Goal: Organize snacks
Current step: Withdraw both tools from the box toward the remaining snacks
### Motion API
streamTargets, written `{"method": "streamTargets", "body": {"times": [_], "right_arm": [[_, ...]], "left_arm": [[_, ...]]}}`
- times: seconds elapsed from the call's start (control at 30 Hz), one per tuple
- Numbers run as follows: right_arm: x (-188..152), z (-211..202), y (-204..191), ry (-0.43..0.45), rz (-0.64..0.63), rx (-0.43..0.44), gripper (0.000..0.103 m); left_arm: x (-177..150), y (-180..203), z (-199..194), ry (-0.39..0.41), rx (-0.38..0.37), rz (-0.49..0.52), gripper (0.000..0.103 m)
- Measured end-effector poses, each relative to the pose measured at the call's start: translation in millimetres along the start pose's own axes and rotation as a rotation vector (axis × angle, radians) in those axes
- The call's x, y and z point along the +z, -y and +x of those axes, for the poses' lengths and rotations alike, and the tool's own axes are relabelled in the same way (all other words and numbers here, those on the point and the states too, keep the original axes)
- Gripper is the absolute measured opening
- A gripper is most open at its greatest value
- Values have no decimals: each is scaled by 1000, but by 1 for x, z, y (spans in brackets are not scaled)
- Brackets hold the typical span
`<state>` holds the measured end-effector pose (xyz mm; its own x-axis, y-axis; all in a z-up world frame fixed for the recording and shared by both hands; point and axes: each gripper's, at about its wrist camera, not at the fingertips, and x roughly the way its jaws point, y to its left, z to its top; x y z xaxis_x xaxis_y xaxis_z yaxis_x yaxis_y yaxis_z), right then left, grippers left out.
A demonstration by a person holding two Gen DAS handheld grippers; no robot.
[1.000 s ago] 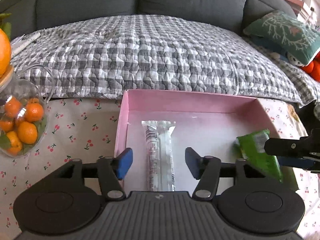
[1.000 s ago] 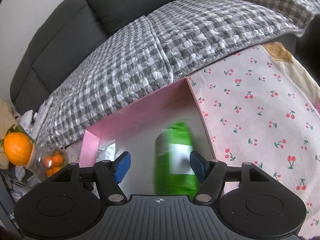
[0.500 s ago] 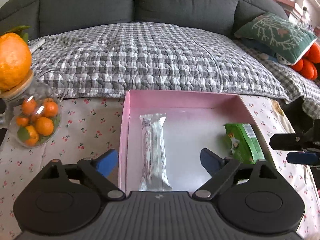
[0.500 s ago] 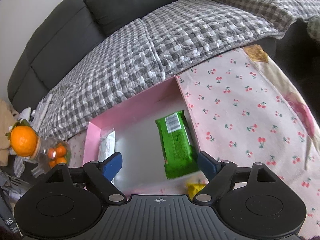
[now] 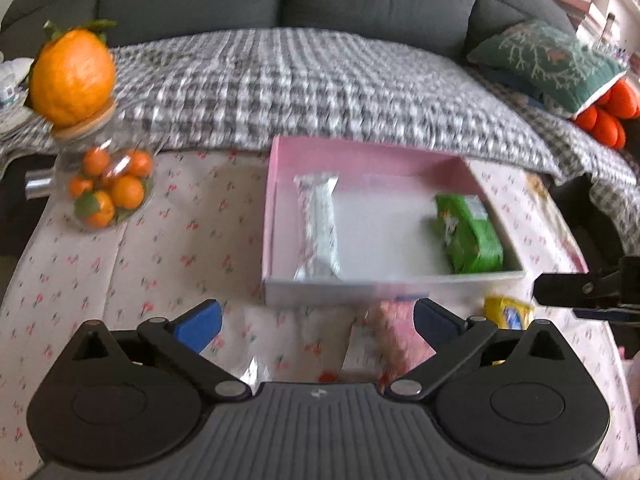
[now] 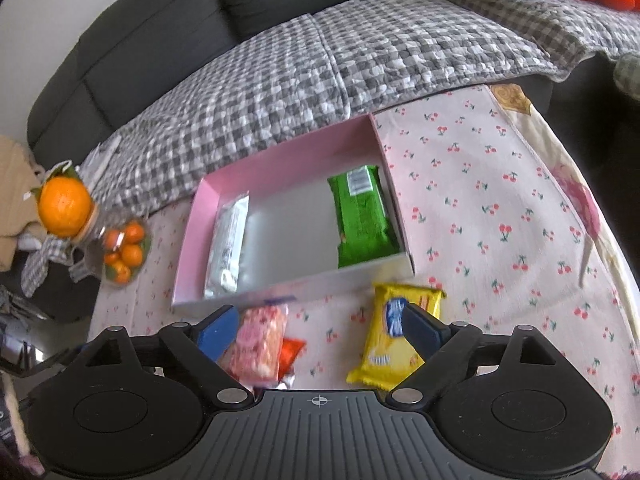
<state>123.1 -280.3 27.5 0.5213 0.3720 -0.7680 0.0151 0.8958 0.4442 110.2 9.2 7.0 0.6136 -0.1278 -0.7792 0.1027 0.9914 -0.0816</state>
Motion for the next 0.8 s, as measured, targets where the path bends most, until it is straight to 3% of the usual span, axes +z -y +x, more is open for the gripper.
{"method": "streamTargets", "body": {"times": [0.17, 0.43, 0.8], "right_arm": [[-12, 0, 0, -30, -37, -27, 93], [-28, -8, 14, -40, -27, -68, 93], [-33, 5, 27, -74, -11, -151, 93]], "left_arm": [[-10, -3, 1, -42, -9, -1, 102], [-23, -14, -6, -45, 10, 55, 102], [-31, -54, 5, -110, 52, -45, 102]]}}
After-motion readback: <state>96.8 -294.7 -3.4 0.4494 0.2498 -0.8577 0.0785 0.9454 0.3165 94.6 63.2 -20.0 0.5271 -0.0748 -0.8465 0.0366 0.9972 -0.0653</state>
